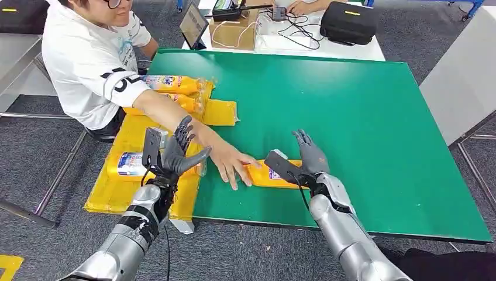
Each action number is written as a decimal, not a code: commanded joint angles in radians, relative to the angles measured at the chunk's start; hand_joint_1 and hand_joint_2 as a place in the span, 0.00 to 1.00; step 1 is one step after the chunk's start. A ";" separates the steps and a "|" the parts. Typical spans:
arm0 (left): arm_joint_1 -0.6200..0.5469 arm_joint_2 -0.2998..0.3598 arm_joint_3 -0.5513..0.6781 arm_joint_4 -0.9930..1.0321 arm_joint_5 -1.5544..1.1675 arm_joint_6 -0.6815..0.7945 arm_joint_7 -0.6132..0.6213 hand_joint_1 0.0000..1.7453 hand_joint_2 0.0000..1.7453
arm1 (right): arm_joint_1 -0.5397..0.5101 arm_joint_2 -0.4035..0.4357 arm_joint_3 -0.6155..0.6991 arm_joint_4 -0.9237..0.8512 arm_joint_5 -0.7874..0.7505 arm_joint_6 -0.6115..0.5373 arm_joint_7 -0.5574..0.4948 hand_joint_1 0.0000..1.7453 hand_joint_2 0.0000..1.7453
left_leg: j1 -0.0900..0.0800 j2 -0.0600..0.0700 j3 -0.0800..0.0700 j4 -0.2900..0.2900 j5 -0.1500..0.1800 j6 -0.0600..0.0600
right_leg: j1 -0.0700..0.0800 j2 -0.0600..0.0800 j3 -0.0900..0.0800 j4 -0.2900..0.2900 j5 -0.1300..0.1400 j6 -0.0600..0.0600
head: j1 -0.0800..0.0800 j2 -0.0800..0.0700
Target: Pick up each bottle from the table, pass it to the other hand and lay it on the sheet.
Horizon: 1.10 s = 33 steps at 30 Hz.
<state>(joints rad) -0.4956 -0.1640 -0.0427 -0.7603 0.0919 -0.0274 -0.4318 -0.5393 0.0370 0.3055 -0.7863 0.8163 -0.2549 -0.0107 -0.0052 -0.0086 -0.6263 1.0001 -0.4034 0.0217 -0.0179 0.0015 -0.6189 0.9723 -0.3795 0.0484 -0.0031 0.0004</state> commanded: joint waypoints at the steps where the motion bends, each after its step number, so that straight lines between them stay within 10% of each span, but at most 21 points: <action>1: -0.031 0.017 -0.026 0.064 0.022 -0.010 0.009 0.00 1.00 | -0.107 -0.045 0.068 0.250 0.046 0.062 0.045 0.00 1.00 | 0.001 0.000 0.004 0.000 -0.002 -0.001 | 0.001 -0.001 0.005 -0.001 -0.002 -0.002 | 0.000 0.000; 33: -0.042 0.007 -0.045 0.059 0.017 0.044 -0.001 0.00 1.00 | 0.132 -0.025 -0.080 -0.180 -0.170 -0.038 -0.113 0.00 1.00 | 0.001 -0.001 0.006 0.001 -0.002 -0.001 | 0.002 -0.002 0.007 0.000 -0.002 -0.002 | 0.000 0.000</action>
<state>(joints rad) -0.4933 -0.1526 -0.0591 -0.7584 0.1148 0.0099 -0.4353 -0.4284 0.0092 0.2697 -0.9013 0.6546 -0.2934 -0.1190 -0.0052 -0.0087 -0.6234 1.0001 -0.4031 0.0224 -0.0179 0.0015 -0.6156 0.9717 -0.3792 0.0488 -0.0027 0.0000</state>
